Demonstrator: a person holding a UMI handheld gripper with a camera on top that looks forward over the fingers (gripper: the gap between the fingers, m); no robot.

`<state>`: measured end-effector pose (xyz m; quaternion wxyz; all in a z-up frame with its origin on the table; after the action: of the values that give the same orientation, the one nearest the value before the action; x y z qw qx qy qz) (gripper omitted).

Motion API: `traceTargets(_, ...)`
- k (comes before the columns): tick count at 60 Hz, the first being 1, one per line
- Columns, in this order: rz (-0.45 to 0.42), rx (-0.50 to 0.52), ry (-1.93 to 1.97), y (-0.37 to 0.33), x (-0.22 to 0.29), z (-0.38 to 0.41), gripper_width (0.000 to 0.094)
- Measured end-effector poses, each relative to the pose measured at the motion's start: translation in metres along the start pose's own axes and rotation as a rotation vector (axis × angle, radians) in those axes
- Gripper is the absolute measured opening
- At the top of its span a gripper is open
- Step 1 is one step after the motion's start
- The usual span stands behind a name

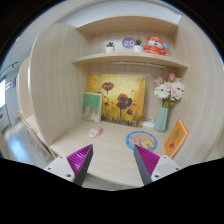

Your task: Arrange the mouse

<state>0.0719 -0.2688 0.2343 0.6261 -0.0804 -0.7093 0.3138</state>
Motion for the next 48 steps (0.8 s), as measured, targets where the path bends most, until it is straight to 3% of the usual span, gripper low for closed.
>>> traceTargets(8,0.053,-0.014,0.024,0.018,-0.029,0.01,0.0818)
traceTargets(28,0.305,0.016,0.039,0.126,-0.114,0.113,0.0822)
traceTargets(36,0.36,0.015,0.059,0.194,-0.103,0.147,0.083)
traceTargets(48,0.343,-0.075,0.12,0.29,-0.042,0.147,0.0829)
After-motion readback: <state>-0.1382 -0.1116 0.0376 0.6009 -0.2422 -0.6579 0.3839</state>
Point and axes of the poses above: the point between the fingertips, and its own axes, seen from behind it with the camera up: z to the left, x up, y forward, the way the camera looks, the point moved 4 cm from there along -y, backward, against the way the camera looks, and after that the axes turned 10 degrees about z, right-handed, at the moved point
